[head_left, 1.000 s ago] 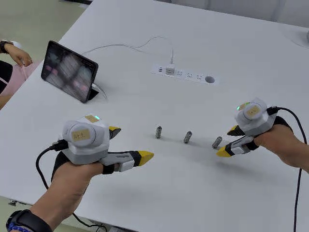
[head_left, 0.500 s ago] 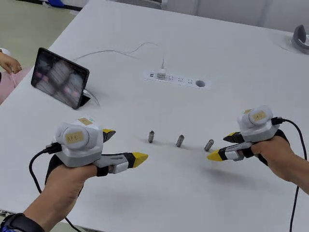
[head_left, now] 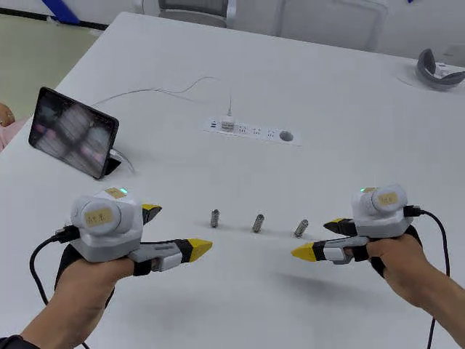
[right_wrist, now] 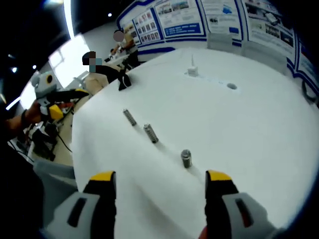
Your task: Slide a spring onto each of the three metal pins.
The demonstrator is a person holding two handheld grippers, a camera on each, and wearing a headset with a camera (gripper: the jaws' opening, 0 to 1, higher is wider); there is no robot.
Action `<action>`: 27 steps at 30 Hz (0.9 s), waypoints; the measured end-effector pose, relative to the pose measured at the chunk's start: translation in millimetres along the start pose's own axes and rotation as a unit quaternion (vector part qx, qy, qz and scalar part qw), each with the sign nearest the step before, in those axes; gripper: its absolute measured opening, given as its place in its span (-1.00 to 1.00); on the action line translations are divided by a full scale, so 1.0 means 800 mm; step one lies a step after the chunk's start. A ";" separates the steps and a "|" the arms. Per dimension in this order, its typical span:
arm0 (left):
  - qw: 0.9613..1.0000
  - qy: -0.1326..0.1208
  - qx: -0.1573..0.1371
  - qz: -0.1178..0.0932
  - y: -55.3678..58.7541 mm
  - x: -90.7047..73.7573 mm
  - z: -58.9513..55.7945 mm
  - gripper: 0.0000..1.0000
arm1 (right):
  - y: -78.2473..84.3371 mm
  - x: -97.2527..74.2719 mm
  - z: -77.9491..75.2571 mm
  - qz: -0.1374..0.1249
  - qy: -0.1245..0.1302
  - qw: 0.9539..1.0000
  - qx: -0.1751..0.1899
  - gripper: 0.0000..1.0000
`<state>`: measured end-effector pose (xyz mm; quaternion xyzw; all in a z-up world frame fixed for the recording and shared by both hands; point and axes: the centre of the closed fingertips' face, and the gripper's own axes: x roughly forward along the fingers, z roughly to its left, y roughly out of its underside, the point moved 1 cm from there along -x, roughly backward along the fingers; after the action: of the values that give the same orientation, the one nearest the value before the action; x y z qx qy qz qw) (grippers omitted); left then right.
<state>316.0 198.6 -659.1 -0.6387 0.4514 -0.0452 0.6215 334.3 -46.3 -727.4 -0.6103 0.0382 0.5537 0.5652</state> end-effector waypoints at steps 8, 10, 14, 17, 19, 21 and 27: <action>1.000 0.008 0.003 0.008 0.002 0.009 -0.005 0.56 | 0.010 -0.007 0.003 -0.029 0.010 0.999 0.031 0.51; 1.000 0.010 0.003 0.008 0.002 0.011 -0.006 0.57 | 0.010 -0.009 0.006 -0.041 0.011 0.998 0.039 0.52; 1.000 0.015 0.003 0.007 0.000 0.015 -0.009 0.57 | 0.011 -0.015 0.010 -0.057 0.018 0.997 0.044 0.52; 1.000 0.020 0.001 0.008 0.000 0.017 -0.011 0.58 | 0.006 -0.020 0.014 -0.081 0.020 0.995 0.060 0.54; 1.000 0.020 0.005 0.010 0.001 0.018 -0.011 0.58 | 0.005 -0.024 0.018 -0.091 0.023 0.993 0.066 0.57; 1.000 0.021 0.004 0.011 0.000 0.019 -0.011 0.58 | 0.005 -0.026 0.021 -0.096 0.024 0.993 0.066 0.58; 1.000 0.023 0.004 0.013 0.001 0.021 -0.010 0.58 | 0.006 -0.036 0.031 -0.113 0.033 0.991 0.066 0.62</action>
<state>320.6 181.7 -666.4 -0.6295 0.4734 -0.0533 0.6139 304.1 -46.2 -703.8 -0.5900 0.0237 0.4625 0.6614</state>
